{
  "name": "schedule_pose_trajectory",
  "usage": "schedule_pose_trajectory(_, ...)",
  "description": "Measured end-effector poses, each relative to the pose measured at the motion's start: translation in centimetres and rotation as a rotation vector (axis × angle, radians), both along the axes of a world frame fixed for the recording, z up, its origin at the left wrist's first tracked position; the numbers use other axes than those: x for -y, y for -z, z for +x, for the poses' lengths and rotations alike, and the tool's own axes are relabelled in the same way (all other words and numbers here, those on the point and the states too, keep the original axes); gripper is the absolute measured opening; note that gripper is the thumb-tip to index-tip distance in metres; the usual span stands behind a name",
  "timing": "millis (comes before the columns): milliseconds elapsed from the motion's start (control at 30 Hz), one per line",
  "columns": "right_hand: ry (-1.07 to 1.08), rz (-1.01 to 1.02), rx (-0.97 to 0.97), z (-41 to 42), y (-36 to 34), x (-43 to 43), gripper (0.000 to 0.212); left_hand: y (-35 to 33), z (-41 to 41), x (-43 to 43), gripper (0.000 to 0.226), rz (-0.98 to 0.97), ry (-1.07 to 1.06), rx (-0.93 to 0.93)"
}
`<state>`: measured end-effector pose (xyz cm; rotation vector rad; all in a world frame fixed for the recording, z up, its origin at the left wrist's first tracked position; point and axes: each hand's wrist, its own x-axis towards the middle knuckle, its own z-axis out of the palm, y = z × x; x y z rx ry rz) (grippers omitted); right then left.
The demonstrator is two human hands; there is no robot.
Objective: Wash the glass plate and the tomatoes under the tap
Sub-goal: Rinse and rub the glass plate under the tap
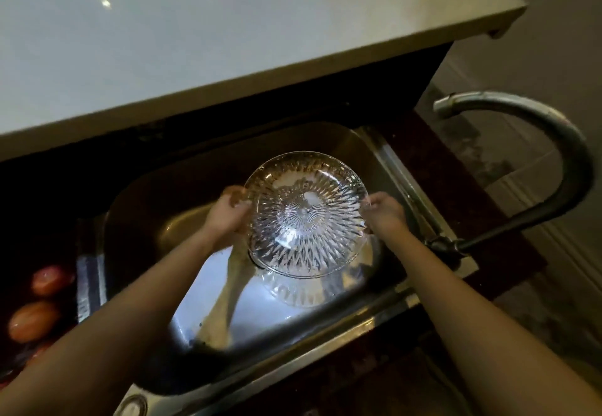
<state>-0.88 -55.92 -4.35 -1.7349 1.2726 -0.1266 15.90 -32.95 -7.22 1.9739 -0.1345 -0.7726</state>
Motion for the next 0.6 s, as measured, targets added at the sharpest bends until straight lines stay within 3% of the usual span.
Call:
schedule_pose_trajectory(67,-0.011,-0.024,0.077,0.0,-1.7,-0.3,0.020,-1.7,0.2,0.1,0.029,-0.044,0.005,0.056)
schedule_pose_trajectory(167,-0.067,-0.032,0.181,-0.1,-4.3,-0.5,0.006,-3.8,0.4,0.5,0.030,-0.107,-0.024,0.087)
schedule_pose_trajectory(367,-0.124,-0.076,0.249,-0.9,-8.7,-0.6,0.015,-6.0,-0.2,1.2,0.024,-0.181,-0.123,0.144)
schedule_pose_trajectory(500,-0.242,-0.243,0.116,-2.2,-11.1,-0.6,0.010,-7.2,-1.2,2.4,0.024,-0.213,-0.191,0.169)
schedule_pose_trajectory(600,-0.290,-0.475,-0.052,-4.2,-11.6,-0.7,0.029,-7.6,-2.1,2.9,0.026,-0.224,-0.174,0.215)
